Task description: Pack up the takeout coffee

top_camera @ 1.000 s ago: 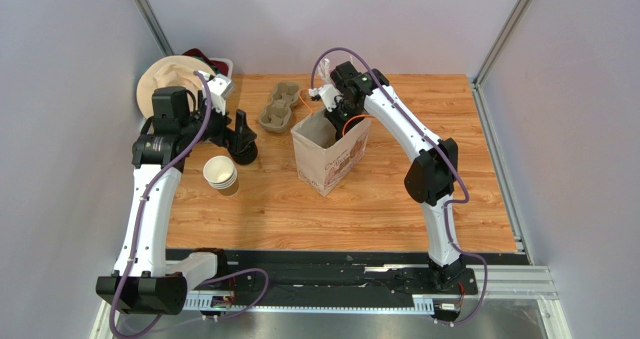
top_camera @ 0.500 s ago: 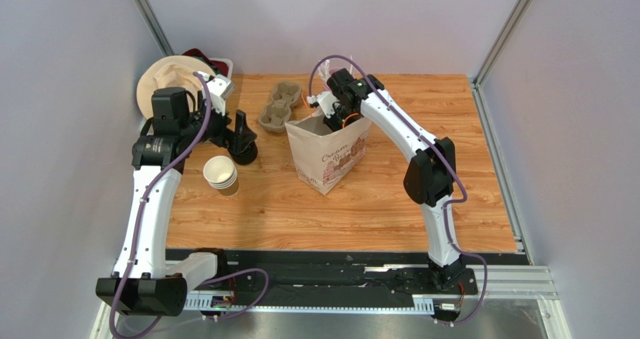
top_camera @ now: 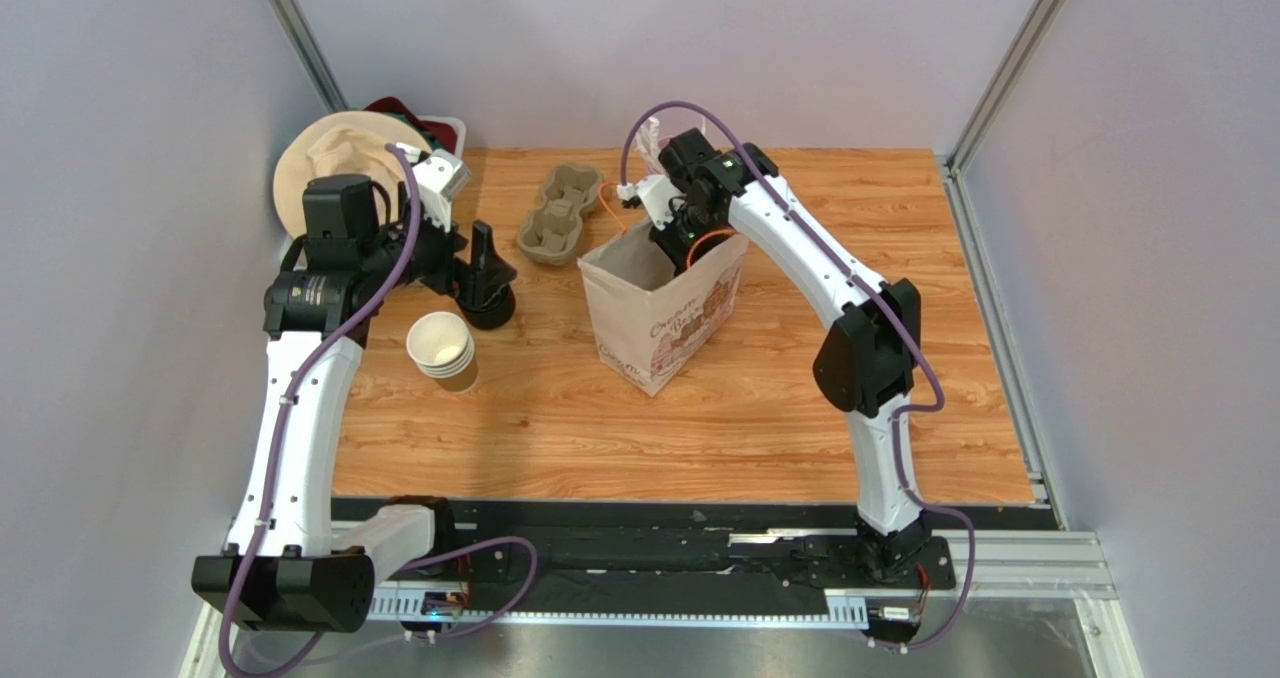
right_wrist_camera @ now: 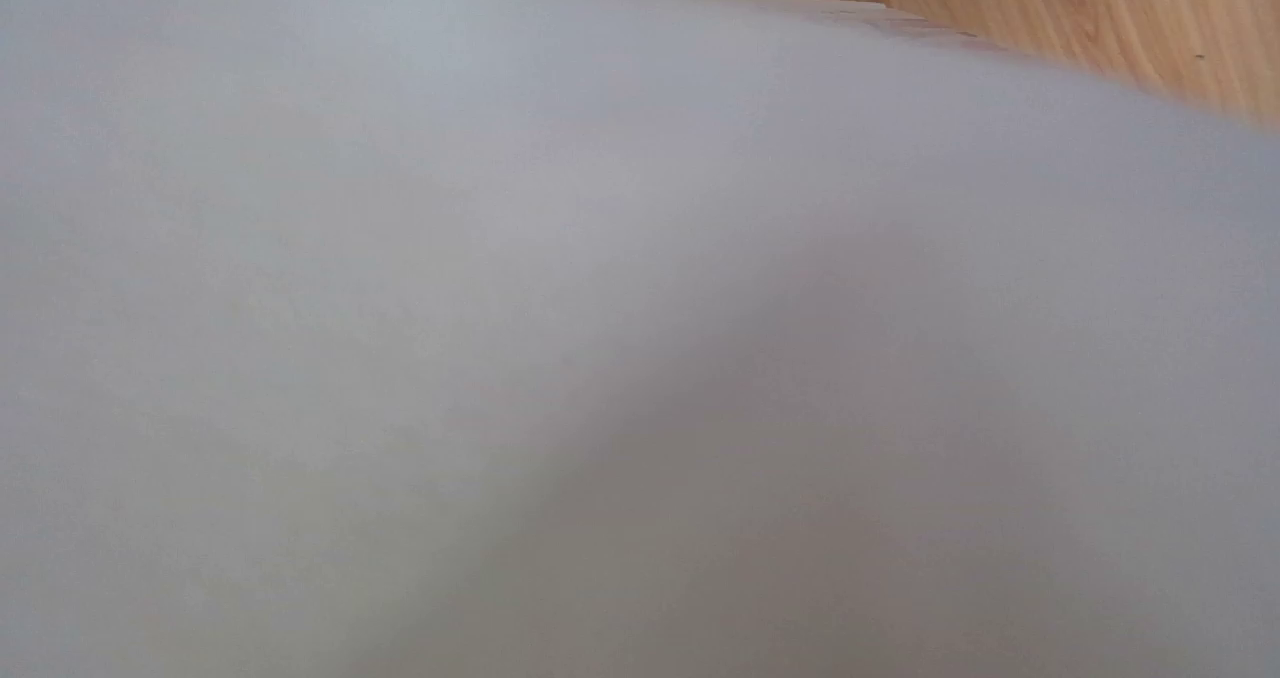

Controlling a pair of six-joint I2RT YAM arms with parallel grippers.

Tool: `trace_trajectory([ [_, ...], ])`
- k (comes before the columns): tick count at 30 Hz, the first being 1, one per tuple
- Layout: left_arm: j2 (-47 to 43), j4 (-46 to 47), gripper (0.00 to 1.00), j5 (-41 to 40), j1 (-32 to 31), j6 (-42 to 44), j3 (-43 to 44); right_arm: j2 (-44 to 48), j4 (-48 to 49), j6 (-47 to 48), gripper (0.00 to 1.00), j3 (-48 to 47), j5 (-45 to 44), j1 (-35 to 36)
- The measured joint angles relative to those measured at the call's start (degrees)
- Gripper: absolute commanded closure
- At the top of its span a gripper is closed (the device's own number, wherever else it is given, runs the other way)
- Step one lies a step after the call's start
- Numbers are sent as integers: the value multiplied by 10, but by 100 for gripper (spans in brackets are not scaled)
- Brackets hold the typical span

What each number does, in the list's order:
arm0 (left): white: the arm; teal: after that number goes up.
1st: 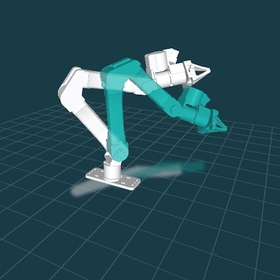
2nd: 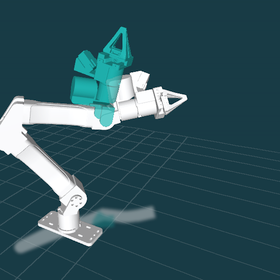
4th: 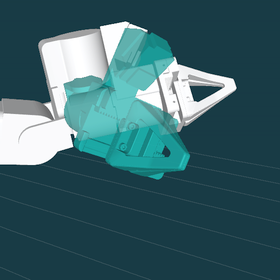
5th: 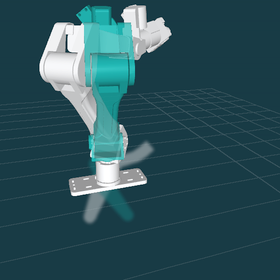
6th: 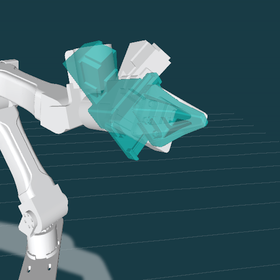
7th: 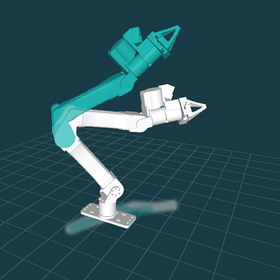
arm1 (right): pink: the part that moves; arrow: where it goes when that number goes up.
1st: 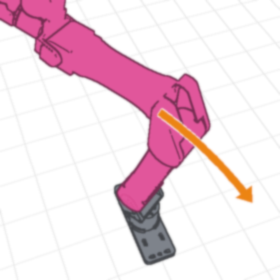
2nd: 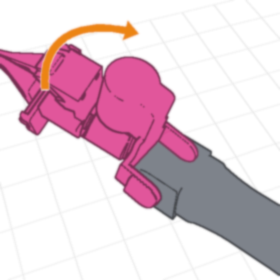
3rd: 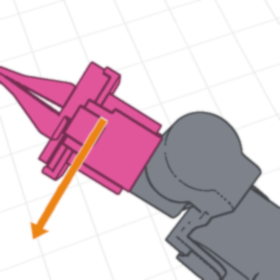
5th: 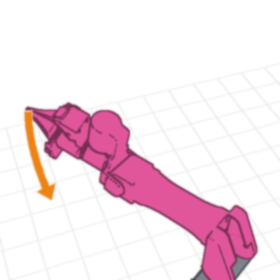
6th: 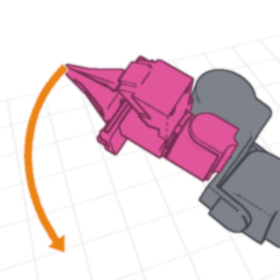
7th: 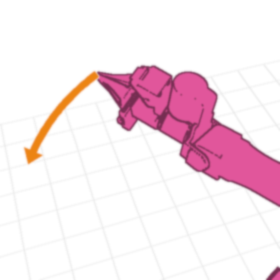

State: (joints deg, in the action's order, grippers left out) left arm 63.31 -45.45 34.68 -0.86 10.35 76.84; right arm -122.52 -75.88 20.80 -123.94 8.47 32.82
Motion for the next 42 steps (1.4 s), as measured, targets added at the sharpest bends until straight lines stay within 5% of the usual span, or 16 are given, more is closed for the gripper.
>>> trace_trajectory([
  [3, 0, 0, 1, 3, 0, -1, 0, 13, -4, 0, 91, -5, 1, 0],
  [7, 8, -1, 1, 12, 1, -7, 7, 34, -10, 6, 60, -6, 2, 0],
  [10, 16, -1, 1, 16, 2, -11, 13, 40, -12, 10, 51, -6, 2, 0],
  [23, 57, -16, 1, 6, -47, 2, 95, 76, -14, 20, 42, -20, 22, -10],
  [31, 186, -29, 1, -33, -125, 15, 223, 238, 26, 24, 24, -19, 85, -56],
  [38, 258, -32, 1, -58, -145, 9, 240, 409, 118, 18, 20, 66, 97, -84],
  [42, 266, -34, 1, -61, -153, 9, 242, 426, 158, -7, 21, 101, 99, -134],
])
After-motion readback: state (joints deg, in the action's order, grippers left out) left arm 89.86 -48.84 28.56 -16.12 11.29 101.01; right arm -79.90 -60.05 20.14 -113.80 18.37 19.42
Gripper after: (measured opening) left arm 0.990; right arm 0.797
